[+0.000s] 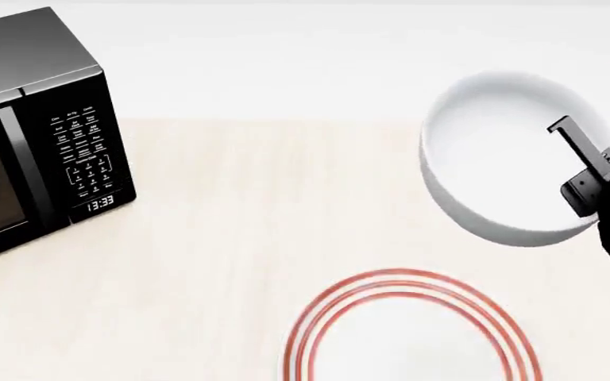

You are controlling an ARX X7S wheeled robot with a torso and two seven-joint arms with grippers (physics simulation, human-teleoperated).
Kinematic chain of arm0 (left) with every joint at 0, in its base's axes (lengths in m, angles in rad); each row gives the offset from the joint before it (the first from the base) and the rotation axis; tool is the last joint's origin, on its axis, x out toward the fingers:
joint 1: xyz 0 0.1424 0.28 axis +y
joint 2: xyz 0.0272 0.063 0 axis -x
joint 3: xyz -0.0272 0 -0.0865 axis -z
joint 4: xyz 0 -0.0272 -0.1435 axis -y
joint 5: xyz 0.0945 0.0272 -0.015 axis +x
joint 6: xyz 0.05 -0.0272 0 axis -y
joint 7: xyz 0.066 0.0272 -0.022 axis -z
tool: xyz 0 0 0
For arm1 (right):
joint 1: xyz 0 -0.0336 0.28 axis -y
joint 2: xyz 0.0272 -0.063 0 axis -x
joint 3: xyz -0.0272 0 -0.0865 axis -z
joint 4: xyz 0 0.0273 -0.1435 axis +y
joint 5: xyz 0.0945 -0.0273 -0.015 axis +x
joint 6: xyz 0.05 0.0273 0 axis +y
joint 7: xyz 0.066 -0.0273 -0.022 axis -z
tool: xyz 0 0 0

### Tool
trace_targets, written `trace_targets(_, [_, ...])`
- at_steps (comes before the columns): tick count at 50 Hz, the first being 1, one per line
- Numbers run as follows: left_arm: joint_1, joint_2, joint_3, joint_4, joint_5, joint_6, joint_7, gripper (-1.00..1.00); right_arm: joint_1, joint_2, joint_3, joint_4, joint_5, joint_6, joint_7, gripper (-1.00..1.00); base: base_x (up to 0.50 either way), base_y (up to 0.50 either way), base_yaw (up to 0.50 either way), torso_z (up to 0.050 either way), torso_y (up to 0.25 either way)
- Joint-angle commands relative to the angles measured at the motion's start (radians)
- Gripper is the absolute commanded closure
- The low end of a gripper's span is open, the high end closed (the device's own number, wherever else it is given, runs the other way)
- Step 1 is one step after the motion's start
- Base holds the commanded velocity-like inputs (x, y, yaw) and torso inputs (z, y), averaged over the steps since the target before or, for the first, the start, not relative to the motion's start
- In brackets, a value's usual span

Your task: Put the white bowl to the right of the plate.

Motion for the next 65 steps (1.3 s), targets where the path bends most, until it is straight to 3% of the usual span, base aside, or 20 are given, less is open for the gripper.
trace_targets(1, [0.0,-0.003,0.003,0.004,0.0,-0.004,-0.005,-1.0,-0.018,0.108,0.042,-0.01,0.016,-0.021,-0.011,1.0,0.0,0.0,0.0,0.0,0.0])
trace_targets(34, [-0.014,-0.007,0.013,-0.018,0.007,-0.005,-0.02,-1.0,-0.193,0.251,0.063,0.125,0.128,-0.004,-0.128,1.0,0.0,0.0,0.0,0.0,0.001])
trace_targets(47, [-0.026,-0.008,0.021,-0.032,0.012,-0.01,-0.024,-1.0,-0.244,0.338,0.08,0.042,0.158,-0.059,-0.115,1.0,0.0,0.0,0.0,0.001,0.001])
trace_targets(65, [-0.027,-0.01,0.023,-0.032,0.011,-0.01,-0.032,-1.0,-0.357,0.356,0.066,0.077,0.187,-0.074,-0.193,1.0,0.0,0.0,0.0,0.0,0.001])
